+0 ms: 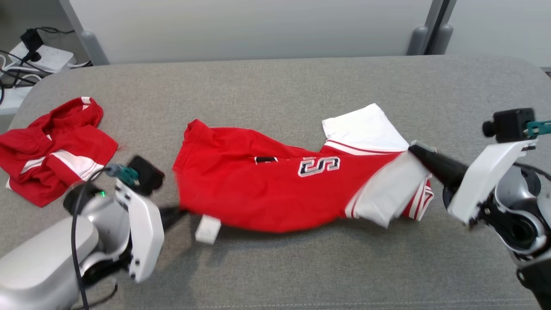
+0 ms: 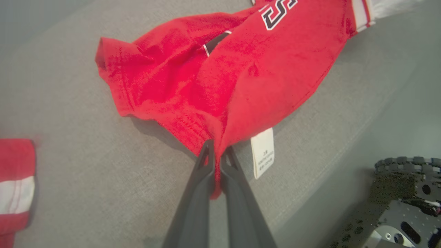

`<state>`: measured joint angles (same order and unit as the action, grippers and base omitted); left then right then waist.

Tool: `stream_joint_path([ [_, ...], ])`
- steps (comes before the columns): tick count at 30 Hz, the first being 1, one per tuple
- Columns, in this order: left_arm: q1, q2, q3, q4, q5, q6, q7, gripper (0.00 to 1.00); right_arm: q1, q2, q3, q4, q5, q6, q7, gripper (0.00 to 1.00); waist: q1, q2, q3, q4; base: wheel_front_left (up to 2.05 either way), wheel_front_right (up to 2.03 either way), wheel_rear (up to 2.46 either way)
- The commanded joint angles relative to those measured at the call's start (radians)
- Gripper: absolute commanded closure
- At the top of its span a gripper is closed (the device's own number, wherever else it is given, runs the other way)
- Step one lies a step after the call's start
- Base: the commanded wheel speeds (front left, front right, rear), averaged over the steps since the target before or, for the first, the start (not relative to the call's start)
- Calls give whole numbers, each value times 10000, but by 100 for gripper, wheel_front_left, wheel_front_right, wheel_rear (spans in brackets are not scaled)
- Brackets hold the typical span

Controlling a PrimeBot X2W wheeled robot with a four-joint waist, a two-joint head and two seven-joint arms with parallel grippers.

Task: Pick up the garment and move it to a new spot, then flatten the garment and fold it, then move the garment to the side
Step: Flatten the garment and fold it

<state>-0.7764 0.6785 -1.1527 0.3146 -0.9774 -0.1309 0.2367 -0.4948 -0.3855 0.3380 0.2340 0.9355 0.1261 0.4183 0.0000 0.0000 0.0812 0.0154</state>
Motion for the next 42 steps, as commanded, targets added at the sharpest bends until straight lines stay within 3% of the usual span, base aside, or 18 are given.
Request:
stream_joint_path([
  [1,-176,781,297,-865,-630,4,656,100,256,-500,165,-979,325,46,796,100,0,0,137,104,0,0,0],
  [6,-251,2082,135,-3260,-2466,3,2724,100,1313,-1849,470,-3498,2108,46,4192,100,0,0,690,327,0,0,0],
  [8,-375,2421,110,-3765,-3098,3,3535,100,1634,-2219,247,-4085,2862,46,5454,100,0,0,1043,352,0,0,0],
  [9,-375,2421,110,-3765,-3098,3,3535,100,1634,-2219,247,-4085,2862,46,5454,100,0,0,1043,352,0,0,0],
  [10,-509,2515,139,-3963,-3799,75,4237,100,1587,-2396,-71,-4363,3020,46,6264,100,0,0,1509,354,0,0,0],
  [13,-905,2159,359,-3651,-4751,302,4942,100,836,-2003,-418,-4038,2578,46,6932,100,0,0,2396,347,0,0,0],
  [17,-2012,1310,783,-2211,-5168,624,5481,100,-1391,-476,-950,-2346,1248,46,7019,100,0,0,3743,280,0,0,0],
  [19,-3117,819,1528,-1324,-4615,503,4473,100,-3277,482,-1755,-1349,63,46,5918,100,0,0,4396,214,0,0,0],
  [23,-5870,-20,3193,112,-1630,104,-567,100,-7409,1869,-3939,274,-2431,46,1472,100,0,0,5109,128,0,0,0],
  [25,-6559,-359,3245,641,-752,32,-2141,100,-8460,2131,-4399,1079,-2983,46,264,100,0,0,4940,124,0,0,0],
  [28,-7130,-542,2796,973,-233,10,-3307,100,-9212,2047,-4336,1847,-3154,46,-226,100,0,0,4740,29,0,0,0],
  [34,-7413,-179,2126,1633,-332,5,-4531,100,-9392,1751,-4203,2200,-2487,46,-495,100,0,0,5167,-313,0,0,0],
  [39,-6324,-217,1210,1952,-1081,4,-4787,100,-7967,1482,-3535,2250,-1561,46,401,100,0,0,5187,-383,0,0,0],
  [42,-5315,-143,454,1827,-1611,3,-4864,100,-6548,1246,-2770,2020,-637,46,1606,100,0,0,4810,-364,0,0,0],
])
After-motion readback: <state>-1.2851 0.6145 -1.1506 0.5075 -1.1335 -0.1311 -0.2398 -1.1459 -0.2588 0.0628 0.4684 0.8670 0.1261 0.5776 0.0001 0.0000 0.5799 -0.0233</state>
